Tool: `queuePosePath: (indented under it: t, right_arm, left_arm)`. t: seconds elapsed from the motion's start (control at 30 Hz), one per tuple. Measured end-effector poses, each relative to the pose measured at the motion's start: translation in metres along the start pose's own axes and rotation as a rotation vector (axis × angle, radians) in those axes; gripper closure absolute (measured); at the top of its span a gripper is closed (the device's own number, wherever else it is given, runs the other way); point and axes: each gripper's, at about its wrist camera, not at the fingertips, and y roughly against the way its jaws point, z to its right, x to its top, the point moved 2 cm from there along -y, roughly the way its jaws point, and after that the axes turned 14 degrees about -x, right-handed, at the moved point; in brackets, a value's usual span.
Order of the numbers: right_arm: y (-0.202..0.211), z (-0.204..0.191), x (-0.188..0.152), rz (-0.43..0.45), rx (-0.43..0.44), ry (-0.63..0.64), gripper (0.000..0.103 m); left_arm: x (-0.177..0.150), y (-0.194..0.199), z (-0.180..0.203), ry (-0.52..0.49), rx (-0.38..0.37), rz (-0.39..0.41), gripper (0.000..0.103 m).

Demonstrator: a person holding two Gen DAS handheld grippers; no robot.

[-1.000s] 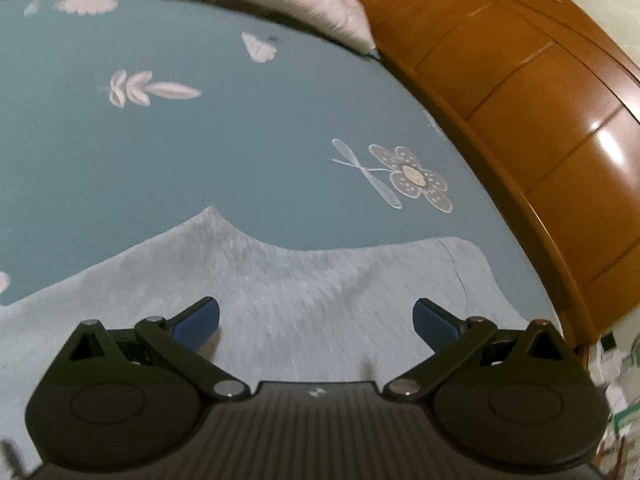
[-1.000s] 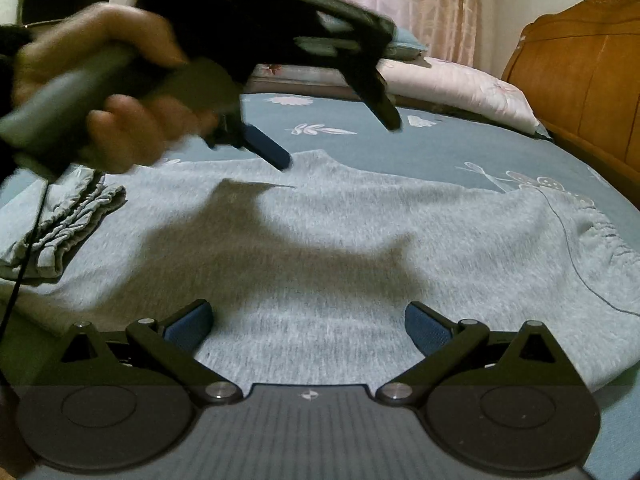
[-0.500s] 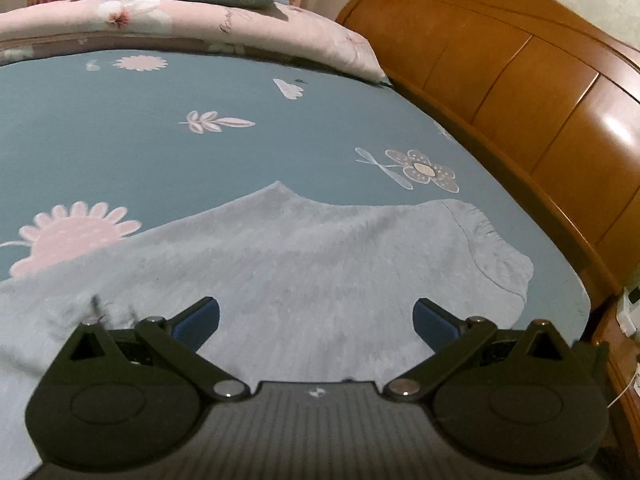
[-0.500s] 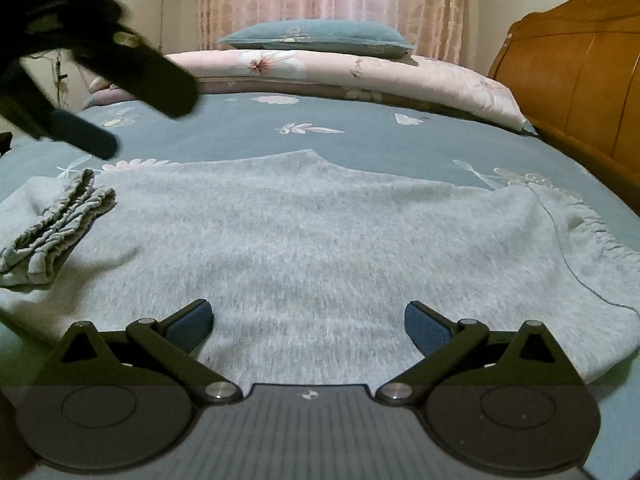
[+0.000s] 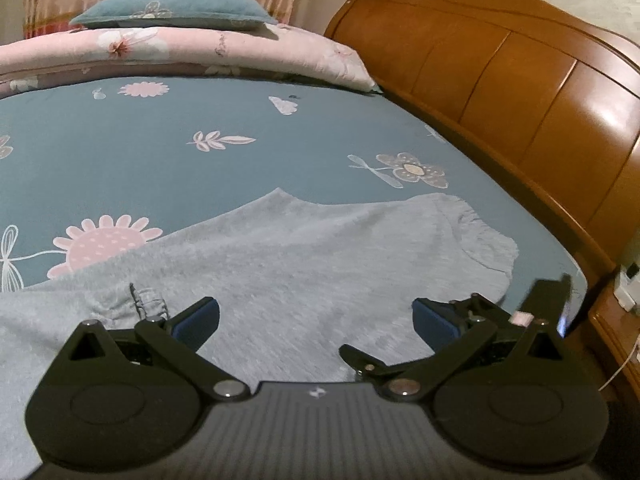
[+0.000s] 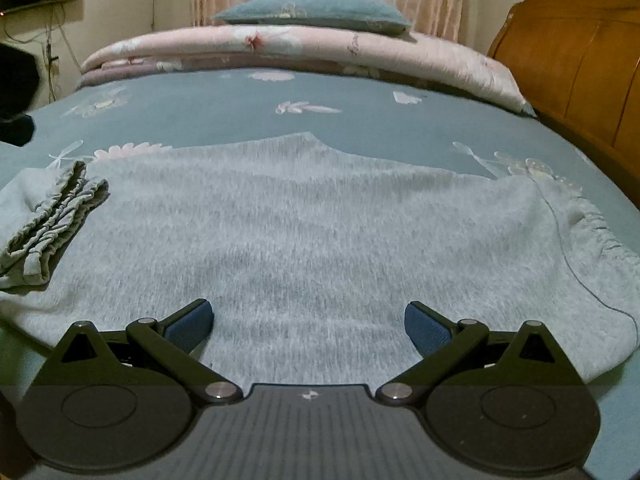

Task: Fold clothes
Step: 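Move the right gripper to the elastic waistband of the sweatpants, then close the right gripper on the waistband and lift it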

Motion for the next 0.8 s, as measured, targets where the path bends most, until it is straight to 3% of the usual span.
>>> queuePosePath:
  t: [0.17, 0.4, 0.63, 0.8]
  right_arm:
    - [-0.003, 0.002, 0.018, -0.107, 0.035, 0.054, 0.0]
    - [0.034, 0.04, 0.026, -0.006, 0.012, -0.019, 0.0]
    - [0.048, 0.098, 0.025, -0.008, -0.019, -0.162, 0.0]
    - [0.043, 0.125, 0.025, -0.021, 0.01, -0.273, 0.0]
  left_arm:
    - [-0.004, 0.0, 0.001, 0.005, 0.0, -0.003, 0.001]
    - [-0.015, -0.009, -0.002, 0.0, 0.033, -0.042, 0.001]
    - [-0.025, -0.035, -0.002, 0.015, 0.042, -0.082, 0.001]
    - [-0.046, -0.067, -0.001, 0.044, -0.027, -0.15, 0.001]
